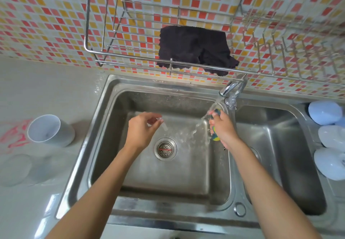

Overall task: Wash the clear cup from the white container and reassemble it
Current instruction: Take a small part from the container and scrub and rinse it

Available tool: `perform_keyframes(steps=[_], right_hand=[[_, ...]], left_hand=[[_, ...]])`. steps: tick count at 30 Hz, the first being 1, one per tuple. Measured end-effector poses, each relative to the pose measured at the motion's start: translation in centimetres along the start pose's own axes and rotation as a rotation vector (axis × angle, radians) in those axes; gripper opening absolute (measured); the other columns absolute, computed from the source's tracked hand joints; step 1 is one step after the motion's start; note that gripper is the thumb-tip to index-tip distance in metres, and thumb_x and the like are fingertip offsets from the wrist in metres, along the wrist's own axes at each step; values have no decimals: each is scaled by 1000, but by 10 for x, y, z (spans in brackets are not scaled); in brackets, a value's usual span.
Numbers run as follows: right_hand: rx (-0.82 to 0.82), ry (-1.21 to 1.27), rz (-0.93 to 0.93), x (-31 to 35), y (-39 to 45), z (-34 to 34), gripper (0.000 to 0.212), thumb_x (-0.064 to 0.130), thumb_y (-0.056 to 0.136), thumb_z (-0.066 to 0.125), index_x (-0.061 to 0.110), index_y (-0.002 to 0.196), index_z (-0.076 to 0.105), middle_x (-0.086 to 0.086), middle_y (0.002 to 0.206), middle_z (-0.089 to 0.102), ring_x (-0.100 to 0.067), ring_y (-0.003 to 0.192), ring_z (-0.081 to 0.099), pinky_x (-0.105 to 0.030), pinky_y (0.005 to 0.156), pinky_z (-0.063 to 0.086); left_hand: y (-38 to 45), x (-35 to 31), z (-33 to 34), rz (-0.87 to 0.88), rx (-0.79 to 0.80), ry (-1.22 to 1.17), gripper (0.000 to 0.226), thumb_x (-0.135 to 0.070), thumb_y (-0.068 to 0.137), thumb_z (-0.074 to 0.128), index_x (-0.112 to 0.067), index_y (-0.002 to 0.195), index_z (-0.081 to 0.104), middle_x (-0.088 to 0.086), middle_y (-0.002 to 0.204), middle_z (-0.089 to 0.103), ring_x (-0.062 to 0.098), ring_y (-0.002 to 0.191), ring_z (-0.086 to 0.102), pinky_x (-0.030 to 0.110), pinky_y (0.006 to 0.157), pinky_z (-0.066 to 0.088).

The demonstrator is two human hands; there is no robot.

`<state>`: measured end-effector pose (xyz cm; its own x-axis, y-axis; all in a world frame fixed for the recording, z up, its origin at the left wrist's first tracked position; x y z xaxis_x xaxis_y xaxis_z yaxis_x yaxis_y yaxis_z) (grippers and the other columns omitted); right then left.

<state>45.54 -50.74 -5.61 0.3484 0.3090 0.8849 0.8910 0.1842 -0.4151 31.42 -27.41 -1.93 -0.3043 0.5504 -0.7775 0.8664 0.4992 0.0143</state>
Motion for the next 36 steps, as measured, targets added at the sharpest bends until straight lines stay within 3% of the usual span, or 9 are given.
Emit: perform_keyframes(steps=[5,9,12,15,19,24,29,33,36], right_hand=[[-214,-120,-41,-1,25,-32,17,26,103,36,25,101,53,-2,94,63,-18,70,58,-32,57,45],[-176,-89,-52,0,42,-42,22,26,103,38,25,120,52,-2,128,53,-8,82,65,-34,63,49],[-222,-14,-26,-2,42,-49,31,22,104,37,17,133,47,-2,122,55,-12,85,65,-29,53,49],[-306,118,-58,4,37,-51,18,21,104,36,20,115,50,-8,112,59,-12,69,61,-20,46,47],[-461,-13,-314,9,2,-33,26,36,96,39,43,117,53,15,99,62,-13,79,64,-33,66,49],[-138,-660,-351,-42,-36,25,33,16,98,45,27,127,55,-4,117,64,-26,101,61,-33,79,44],[-152,-717,-323,-49,-47,40,22,16,98,46,19,116,57,-12,107,58,-35,95,58,-37,74,44],[-152,-662,-271,-24,-66,49,28,26,99,40,27,122,55,-5,116,54,-28,104,56,-35,83,42],[-119,-553,-466,25,-101,61,39,18,97,38,28,131,54,3,112,50,-16,103,53,-30,89,39]], left_hand=[[0,2,2,-15,1,-7,16,-28,83,74,-20,96,76,-3,81,72,10,74,66,26,76,52],[1,2,3,-27,14,-2,15,-28,84,73,-20,96,76,-5,79,72,5,71,63,19,73,48],[1,0,2,-7,5,-1,16,-28,84,73,-19,96,76,-3,81,73,5,72,64,18,73,47],[-3,-6,-4,116,-59,41,16,-29,84,73,-17,95,76,-2,80,73,9,72,65,28,75,52],[-14,-7,-2,248,-128,144,17,-29,85,72,-18,98,75,-7,77,67,12,70,62,34,78,48],[-39,34,37,117,129,362,11,-28,86,70,-25,96,74,-6,81,70,17,75,67,32,80,35],[-45,34,33,116,66,356,9,-29,82,73,-24,90,74,-5,76,71,16,66,65,34,79,40],[-40,26,8,136,-38,342,9,-29,83,73,-23,89,74,-6,73,71,13,63,64,33,80,39],[-42,15,-16,191,-92,314,10,-30,81,75,-22,86,73,-7,70,69,10,59,63,37,79,47]])
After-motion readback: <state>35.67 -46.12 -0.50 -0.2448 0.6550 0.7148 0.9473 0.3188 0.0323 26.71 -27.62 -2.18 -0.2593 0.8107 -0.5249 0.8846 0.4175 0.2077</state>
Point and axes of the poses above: each hand's wrist, its own y-axis towards the middle knuckle, its own z-axis out of the palm, x = y × z, the point moved 4 cm from there along y, towards the middle knuckle
